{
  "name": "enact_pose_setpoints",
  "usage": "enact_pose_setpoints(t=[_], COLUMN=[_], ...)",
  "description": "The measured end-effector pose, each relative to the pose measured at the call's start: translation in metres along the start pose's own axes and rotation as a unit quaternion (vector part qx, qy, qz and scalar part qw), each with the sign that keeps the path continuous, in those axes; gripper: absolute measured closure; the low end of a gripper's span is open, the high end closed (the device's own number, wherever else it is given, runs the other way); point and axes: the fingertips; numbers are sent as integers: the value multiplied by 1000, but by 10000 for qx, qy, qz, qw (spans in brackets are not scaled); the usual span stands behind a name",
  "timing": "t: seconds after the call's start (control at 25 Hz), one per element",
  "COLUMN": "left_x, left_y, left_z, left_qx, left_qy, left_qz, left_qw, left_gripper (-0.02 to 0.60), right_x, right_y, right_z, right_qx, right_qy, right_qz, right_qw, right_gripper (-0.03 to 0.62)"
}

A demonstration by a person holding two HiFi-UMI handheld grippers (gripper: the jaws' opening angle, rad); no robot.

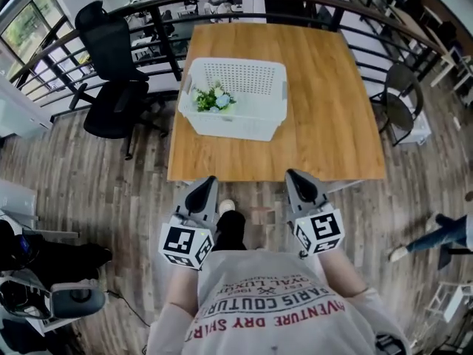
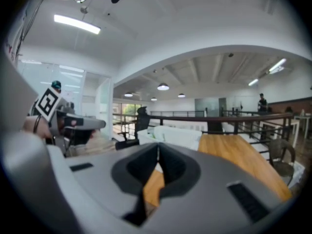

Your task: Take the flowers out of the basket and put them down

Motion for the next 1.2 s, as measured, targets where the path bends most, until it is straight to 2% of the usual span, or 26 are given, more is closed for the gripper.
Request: enact_pose_setpoints(t=[0.2, 0.32, 0.44, 0.6, 0.72, 0.84, 0.96, 1.04, 1.12, 1.2], left_x=[46, 62, 71, 74, 79, 88, 95, 104, 111, 116], left_y=[7, 2, 1, 1, -4, -12, -17, -20, -24, -29], left_z=[-49, -96, -141, -159, -171, -183, -190, -194, -197, -201], left_qx=[173, 447, 513, 527, 387, 289, 266, 272, 280, 205], left_qy=[-246, -410, -458, -579, -602, -518, -359, -202, -67, 13], left_qz=[250, 379, 451, 445, 375, 348, 386, 345, 264, 209], left_qw=[9992, 9974, 9966, 9959, 9967, 9976, 9983, 9988, 9992, 9996], left_gripper=[568, 567, 568, 566, 567, 567, 568, 567, 567, 567], right_x=[62, 110, 150, 166, 178, 196, 217, 236, 256, 275], right_y=[10, 14, 16, 27, 33, 32, 26, 17, 4, -10], right_z=[11, 2, -10, -19, -27, -34, -34, -26, -23, -25], right_qx=[-136, -177, -131, -64, -152, -454, -723, -932, -1309, -1743], right_qy=[-170, -331, -377, -362, -89, 378, 766, 925, 1224, 1654], right_qz=[125, 296, 327, 354, 190, -7, -407, -862, -1343, -1761], right_qw=[9997, 9989, 9987, 9987, 9997, 9983, 9936, 9876, 9746, 9546], right_gripper=[565, 565, 565, 565, 565, 563, 563, 563, 555, 388])
Point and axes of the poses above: the fingertips, and each gripper's own axes: x forward along the fingers, z to its right, y out of its top, and after that the axes turned 10 degrees about -z, right-handed
